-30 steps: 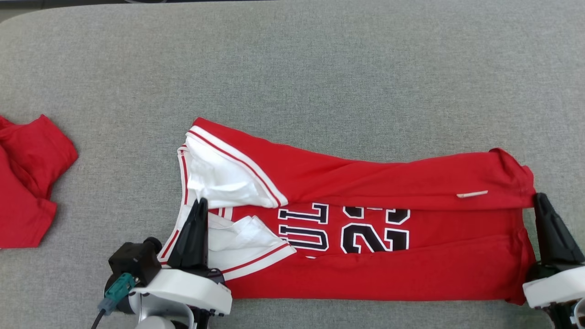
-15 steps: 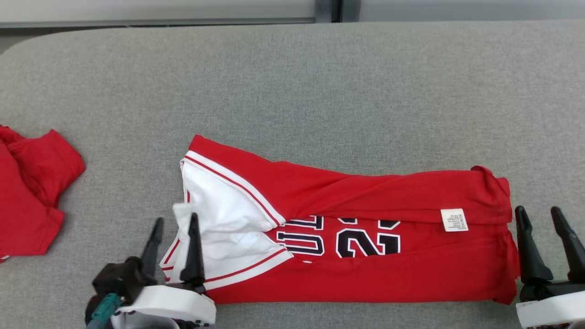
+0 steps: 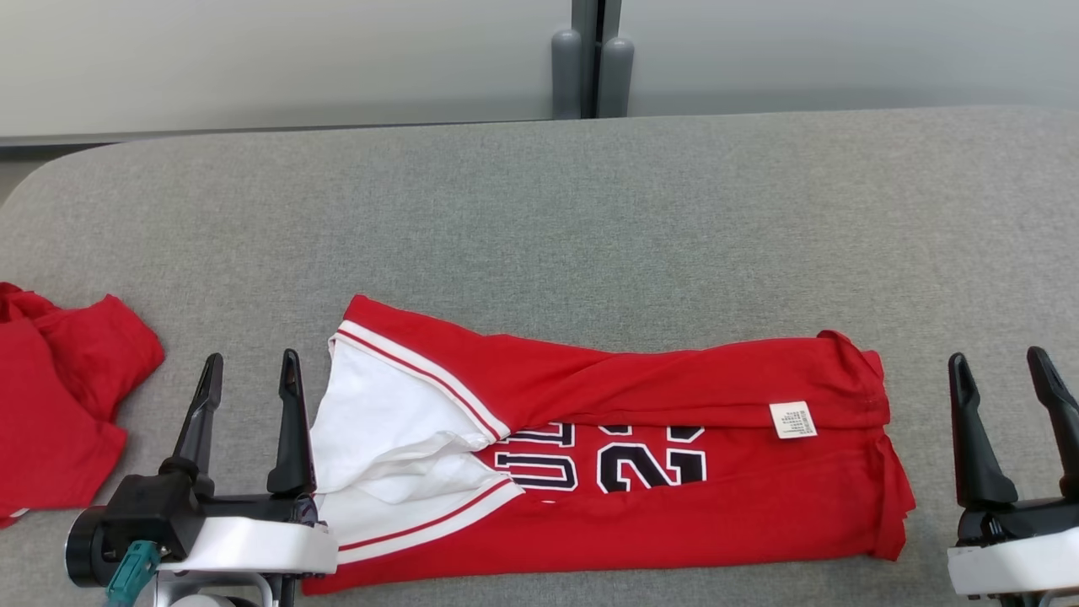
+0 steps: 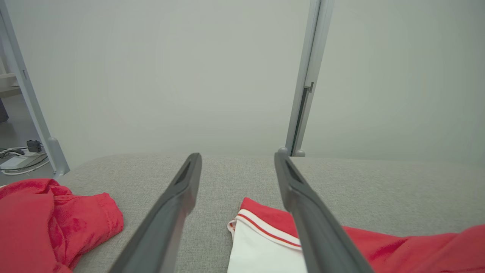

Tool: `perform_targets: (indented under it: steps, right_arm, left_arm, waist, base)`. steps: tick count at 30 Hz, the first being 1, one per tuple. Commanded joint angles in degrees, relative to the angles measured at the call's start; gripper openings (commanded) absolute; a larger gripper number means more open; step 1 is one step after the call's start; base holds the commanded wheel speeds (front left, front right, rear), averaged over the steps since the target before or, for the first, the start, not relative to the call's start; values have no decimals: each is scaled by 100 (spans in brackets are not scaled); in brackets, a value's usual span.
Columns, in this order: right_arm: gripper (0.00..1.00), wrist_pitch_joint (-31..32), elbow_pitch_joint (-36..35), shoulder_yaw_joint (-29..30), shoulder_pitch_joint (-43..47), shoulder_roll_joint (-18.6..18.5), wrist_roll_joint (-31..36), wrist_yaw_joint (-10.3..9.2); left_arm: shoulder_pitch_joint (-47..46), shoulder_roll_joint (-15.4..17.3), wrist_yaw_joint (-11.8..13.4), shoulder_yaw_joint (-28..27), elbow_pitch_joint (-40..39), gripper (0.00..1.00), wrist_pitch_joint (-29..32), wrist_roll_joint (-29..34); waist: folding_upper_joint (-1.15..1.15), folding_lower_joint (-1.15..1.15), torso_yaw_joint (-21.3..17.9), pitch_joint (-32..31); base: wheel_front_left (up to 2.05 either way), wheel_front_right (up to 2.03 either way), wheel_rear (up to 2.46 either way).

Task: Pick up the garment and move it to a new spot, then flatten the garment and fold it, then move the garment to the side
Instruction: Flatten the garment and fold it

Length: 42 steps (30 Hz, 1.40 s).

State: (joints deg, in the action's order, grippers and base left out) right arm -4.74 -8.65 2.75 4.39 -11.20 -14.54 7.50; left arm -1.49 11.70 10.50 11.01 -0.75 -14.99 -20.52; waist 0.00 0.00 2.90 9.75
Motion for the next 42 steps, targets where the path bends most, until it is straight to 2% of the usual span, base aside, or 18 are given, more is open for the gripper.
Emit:
perform_targets:
  steps: [1,12,21,27,34,39,40,41,42]
  right_arm:
    - [100,55,-70,-5,60,20,49,-2]
    - [100,166,-143,2,136,168,63,-2]
    - [100,272,-94,21,106,153,122,-2]
    - [100,396,688,155,-156,49,143,-2]
    - [100,408,1914,-190,-756,-79,-96,-3]
    - [100,1012,2407,-378,-730,-15,-350,-2]
    - [97,1136,2394,-409,-664,30,-400,-2]
    - [81,1246,2360,-448,-584,51,-402,0]
    - [49,1336,2318,-480,-517,93,-433,1]
  left_arm:
    - [-95,34,-50,-21,51,100,-22,33]
    - [-223,-21,-172,-29,339,100,-25,52]
    - [-335,-65,-203,63,438,100,-24,69]
    - [-627,-190,-256,227,440,100,-24,111]
    - [-946,-340,-383,300,590,100,-24,204]
    - [-1029,-438,-457,253,664,100,-25,248]
    - [-1045,-450,-477,240,674,100,-25,258]
    - [-1059,-460,-498,222,676,100,-25,279]
    - [-1069,-472,-501,208,677,100,-25,296]
  waist:
    - [0,0,-36,-53]
    - [0,0,-72,0]
    - [0,0,-14,124]
    - [0,0,162,491]
    - [0,0,307,861]
    - [0,0,349,923]
    - [0,0,357,924]
    - [0,0,362,928]
    - [0,0,364,933]
  base:
    - [0,0,0]
    - [0,0,0]
    - [0,0,0]
    - [0,0,0]
    - [0,0,0]
    - [0,0,0]
    - [0,0,0]
    - [0,0,0]
    - [0,0,0]
